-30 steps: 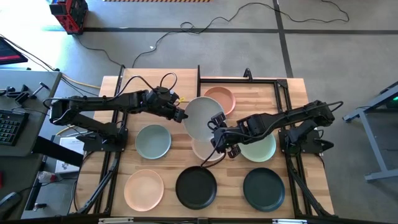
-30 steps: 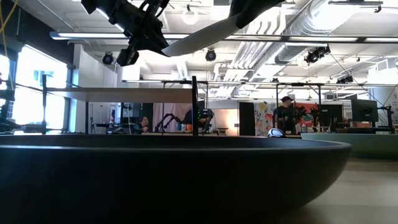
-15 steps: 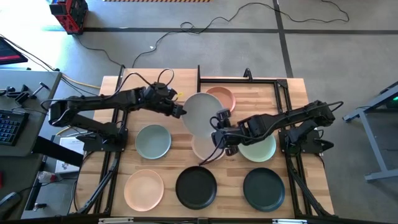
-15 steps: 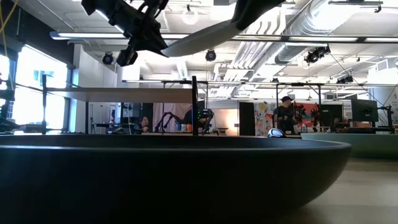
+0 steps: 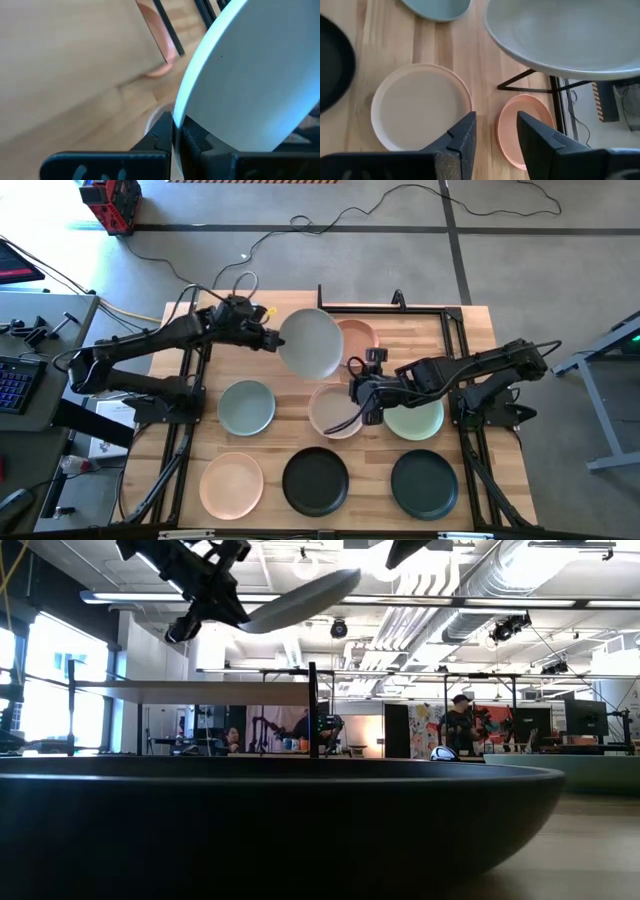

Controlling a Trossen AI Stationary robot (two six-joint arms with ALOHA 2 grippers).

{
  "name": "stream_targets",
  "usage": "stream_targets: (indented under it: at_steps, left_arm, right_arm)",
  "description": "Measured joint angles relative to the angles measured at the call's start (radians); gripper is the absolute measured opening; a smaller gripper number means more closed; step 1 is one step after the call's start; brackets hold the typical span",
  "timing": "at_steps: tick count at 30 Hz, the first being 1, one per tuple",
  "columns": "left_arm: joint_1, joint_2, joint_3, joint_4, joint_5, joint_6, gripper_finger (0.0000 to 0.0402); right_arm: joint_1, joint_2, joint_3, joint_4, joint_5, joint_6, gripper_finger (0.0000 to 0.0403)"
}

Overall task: Place and stack plates onto a shelf
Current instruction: Put the white plate on the shelf

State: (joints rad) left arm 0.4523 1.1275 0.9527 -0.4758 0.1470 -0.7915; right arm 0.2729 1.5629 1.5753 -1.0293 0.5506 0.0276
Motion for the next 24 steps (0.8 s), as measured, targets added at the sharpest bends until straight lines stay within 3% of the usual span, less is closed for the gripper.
stream_targets:
  at_steps: [15, 24]
  left_arm:
    - [0.255, -0.032, 0.014, -0.016, -0.003, 0.047, 0.0002]
    - [0.408, -0.002, 0.227, -0.200, -0.003, 0.157, 0.0002]
  right_arm:
    - [-0.019, -0.004, 0.000, -0.003, 0.051, -0.007, 0.0122]
    - [-0.116, -0.004, 0.000, -0.038, 0.051, -0.010, 0.0122]
